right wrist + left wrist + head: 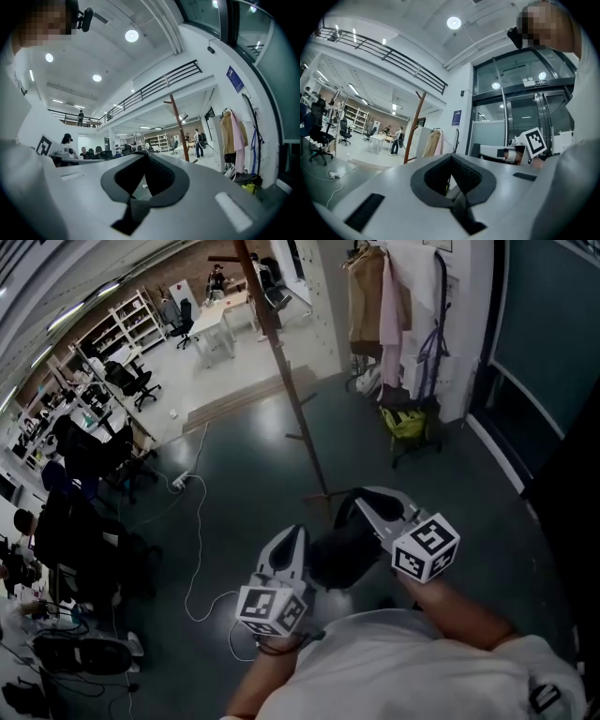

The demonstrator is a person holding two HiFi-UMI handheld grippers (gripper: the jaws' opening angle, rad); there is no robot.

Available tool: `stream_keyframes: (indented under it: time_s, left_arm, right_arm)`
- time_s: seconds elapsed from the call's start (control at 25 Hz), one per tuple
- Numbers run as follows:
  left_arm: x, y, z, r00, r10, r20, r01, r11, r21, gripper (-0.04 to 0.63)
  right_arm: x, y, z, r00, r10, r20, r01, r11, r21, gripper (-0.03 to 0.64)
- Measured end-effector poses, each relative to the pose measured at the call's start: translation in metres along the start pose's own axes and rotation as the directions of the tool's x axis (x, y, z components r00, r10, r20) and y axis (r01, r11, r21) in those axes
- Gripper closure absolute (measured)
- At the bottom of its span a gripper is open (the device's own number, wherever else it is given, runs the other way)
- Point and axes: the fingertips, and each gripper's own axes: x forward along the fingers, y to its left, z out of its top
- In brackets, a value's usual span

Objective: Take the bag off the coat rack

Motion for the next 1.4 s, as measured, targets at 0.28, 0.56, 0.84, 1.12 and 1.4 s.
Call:
stream_keyframes:
  time_s: [0.28, 0.56, 0.84, 1.12, 1.4]
  left_arm:
    - [-0.045, 0.004, 0.000, 0.999, -0.044, -0.009, 0.044, 0.999, 0.012, 0.594]
    - [-0.081, 0.006, -0.004, 0.998, -0.066, -0.002, 0.066, 0.998, 0.009, 0.594]
    - [-0.090, 0.007, 0.000, 0.997, -0.072, 0.012, 0.072, 0.997, 0.005, 0.594]
    - [-0.093, 0.017, 0.003, 0.998, -0.062, 0.017, 0.062, 0.998, 0.003, 0.594]
    - [-0.089, 0.013, 0.009, 0.997, -0.075, 0.033, 0.075, 0.997, 0.004, 0.594]
  right_arm:
    - [-0.011, 0.053, -0.016, 0.999, -0.037, 0.000, 0.037, 0.999, 0.002, 0.595]
    - [-0.027, 0.098, -0.030, 0.998, -0.064, 0.002, 0.064, 0.998, -0.002, 0.595]
    - [-0.028, 0.122, -0.041, 0.999, -0.046, -0.024, 0.046, 0.999, -0.013, 0.595]
    - [-0.017, 0.126, -0.042, 0.999, -0.038, -0.027, 0.037, 0.999, -0.028, 0.595]
    - [-0.016, 0.113, -0.039, 0.999, -0.051, -0.015, 0.051, 0.999, -0.015, 0.595]
